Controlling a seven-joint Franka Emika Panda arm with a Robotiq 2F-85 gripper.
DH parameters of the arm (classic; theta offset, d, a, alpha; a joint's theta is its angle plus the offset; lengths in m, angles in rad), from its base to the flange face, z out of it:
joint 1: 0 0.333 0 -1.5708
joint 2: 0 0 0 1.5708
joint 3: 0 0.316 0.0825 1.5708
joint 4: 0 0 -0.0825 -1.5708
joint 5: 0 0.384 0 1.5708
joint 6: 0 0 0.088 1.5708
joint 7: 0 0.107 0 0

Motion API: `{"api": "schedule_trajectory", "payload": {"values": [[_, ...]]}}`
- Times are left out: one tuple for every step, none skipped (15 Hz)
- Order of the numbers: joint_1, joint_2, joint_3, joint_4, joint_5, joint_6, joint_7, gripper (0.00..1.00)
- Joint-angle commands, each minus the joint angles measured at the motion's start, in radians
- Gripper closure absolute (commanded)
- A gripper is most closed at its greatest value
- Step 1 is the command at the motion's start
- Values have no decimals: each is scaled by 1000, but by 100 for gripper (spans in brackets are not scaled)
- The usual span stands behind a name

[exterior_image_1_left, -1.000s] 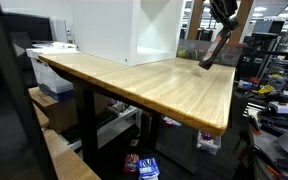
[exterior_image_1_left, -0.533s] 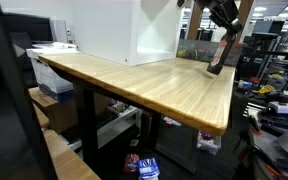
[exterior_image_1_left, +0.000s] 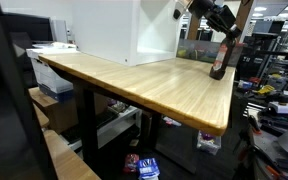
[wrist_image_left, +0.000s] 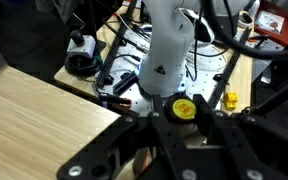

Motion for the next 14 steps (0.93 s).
{"api": "schedule_trajectory", "payload": {"values": [[5,46,11,40,-34,-61,23,91],[5,56,14,46,-40,-66,27,91],[6,62,15,51,-43,-72,29,91],[6,70,16,57,-48,-79,31,91],[6,78,17,62,-50,-85,33,91],[6,88,18,68,-52,-94,36,91],[6,93,18,72,-54,-98,37,91],[6,98,18,76,-56,-103,38,87],[6,102,19,80,-58,-108,37,41],[6,107,20,85,-62,-113,35,40],[6,109,20,86,-64,-114,34,35],[6,110,21,87,-66,-114,33,31],[6,110,21,87,-67,-113,33,26],[6,110,21,88,-69,-114,32,20]]}}
